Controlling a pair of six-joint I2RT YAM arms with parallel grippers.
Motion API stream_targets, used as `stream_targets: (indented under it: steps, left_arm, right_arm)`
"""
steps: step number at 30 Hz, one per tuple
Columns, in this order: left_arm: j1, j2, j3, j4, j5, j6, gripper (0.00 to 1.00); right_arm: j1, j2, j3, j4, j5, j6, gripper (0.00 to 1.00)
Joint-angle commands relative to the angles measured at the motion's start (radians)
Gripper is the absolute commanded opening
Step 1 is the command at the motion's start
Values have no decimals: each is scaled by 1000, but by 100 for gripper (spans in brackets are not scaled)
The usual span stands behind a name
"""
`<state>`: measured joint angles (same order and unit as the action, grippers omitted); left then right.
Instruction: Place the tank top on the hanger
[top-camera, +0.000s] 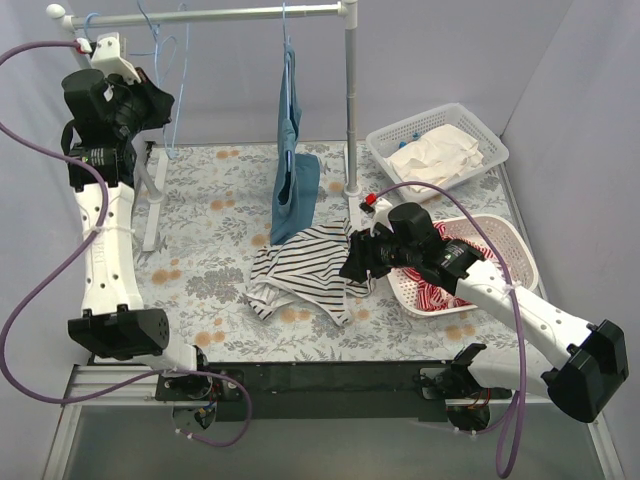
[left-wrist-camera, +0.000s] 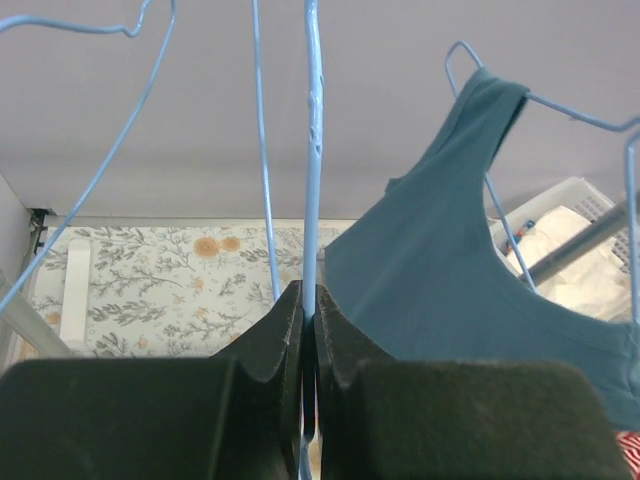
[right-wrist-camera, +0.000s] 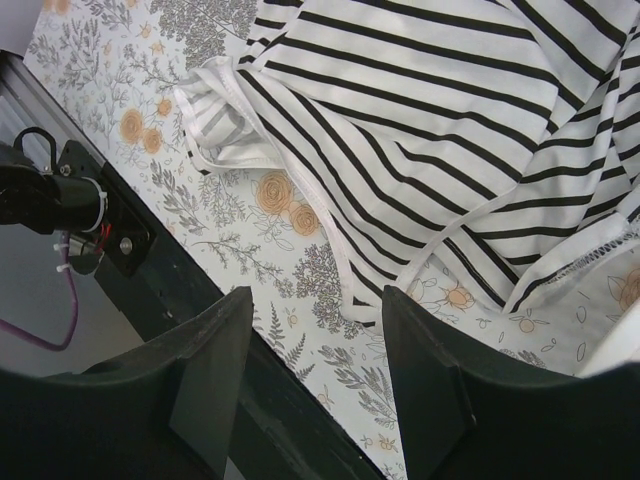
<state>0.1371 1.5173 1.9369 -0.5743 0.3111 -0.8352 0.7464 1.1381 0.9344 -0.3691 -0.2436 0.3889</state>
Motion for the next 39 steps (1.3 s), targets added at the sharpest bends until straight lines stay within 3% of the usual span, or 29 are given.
stream_targets:
  steps: [1,7,11,19,25,31,39]
  left_arm:
    - [2,-132,-100,-18,36,-7,0]
    - [-1,-310,-265,-51,39,-22,0]
    - [-5,-469,-473,-53,78,-74,0]
    - [-7,-818,-799,-137,252,-180,0]
    - [-74,-960,-1019,-157,276,-240,0]
    - [-171,-1002,-1084,-209,226,-242,0]
    - [-358,-939,-1023,-303,86,-185,0]
  right_arm:
    - [-1,-28,3,21,23,-19,63]
    - [-1,-41,-3,1,50,-39,63]
    - [-1,-54,-23,-1,63,-47,63]
    - [4,-52,-97,27,93,-53,62]
    - [103,-23,-140,58,164,-30,58]
    - [261,-8,-247,119,302,2,58]
    - [379,52,-315,269,392,21,57]
